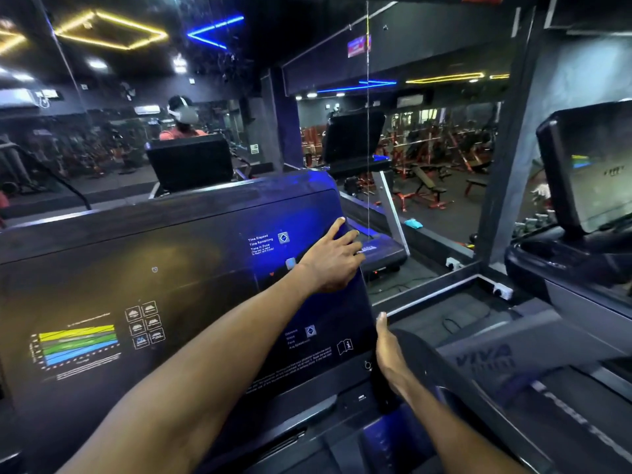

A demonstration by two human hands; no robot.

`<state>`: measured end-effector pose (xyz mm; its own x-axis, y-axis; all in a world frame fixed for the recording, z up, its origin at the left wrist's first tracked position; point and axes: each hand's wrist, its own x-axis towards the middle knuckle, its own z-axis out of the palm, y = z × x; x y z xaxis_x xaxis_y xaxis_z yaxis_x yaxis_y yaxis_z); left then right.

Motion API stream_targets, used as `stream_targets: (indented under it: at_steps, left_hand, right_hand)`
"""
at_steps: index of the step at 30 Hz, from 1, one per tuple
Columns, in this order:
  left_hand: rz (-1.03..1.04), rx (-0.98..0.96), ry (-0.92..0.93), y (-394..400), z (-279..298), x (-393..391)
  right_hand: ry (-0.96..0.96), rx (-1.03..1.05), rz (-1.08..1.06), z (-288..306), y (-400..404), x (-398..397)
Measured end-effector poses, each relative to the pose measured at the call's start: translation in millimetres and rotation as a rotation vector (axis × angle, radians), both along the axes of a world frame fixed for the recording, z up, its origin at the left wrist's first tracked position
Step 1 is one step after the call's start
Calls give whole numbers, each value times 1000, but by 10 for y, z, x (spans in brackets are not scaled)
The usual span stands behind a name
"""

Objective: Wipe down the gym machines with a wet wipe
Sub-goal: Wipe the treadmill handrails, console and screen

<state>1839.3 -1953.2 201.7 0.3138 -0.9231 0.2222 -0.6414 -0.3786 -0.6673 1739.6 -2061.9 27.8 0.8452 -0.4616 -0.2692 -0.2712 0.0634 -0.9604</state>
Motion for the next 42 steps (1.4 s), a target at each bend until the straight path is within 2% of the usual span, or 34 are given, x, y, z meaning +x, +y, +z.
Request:
stream_targets:
  at_steps: [3, 6, 11, 13, 16, 19, 21, 25, 27, 32, 38, 42]
  left_hand:
    - [-21, 8, 3, -20, -62, -30]
    - [-24, 25, 26, 1, -84, -63]
    - [-47, 19, 62, 91, -132, -86]
    - [-45, 20, 79, 110, -130, -117]
    - [-39, 32, 112, 138, -95, -162]
    - [-35, 22, 122, 208, -24, -150]
    - [-36, -11, 112, 276, 49, -116]
    - [7, -103, 82, 427, 258, -3]
    - [35, -141, 35, 508, 418, 93]
    - [47, -221, -15, 580, 670, 252]
    - [0, -319, -96, 693, 773, 375]
    - [81, -429, -115, 772, 875, 406]
  right_hand:
    - [-112, 96, -6, 316, 33, 91]
    - [-159, 134, -11, 105, -42, 383]
    - [-96, 281, -178, 80, 246, -215]
    - [-103, 351, -228, -78, 256, -242]
    - [-110, 386, -259, 34, 288, -206]
    - [-104, 277, -264, 122, 188, 161]
    - [-88, 113, -230, 153, 105, 496]
    - [-14, -205, -241, 810, 436, 276]
    - [3, -266, -259, 929, 455, 286]
    - [-195, -346, -135, 1667, 379, 757]
    - [-150, -514, -129, 1790, 376, 850]
    - [-276, -626, -50, 2352, 367, 1109]
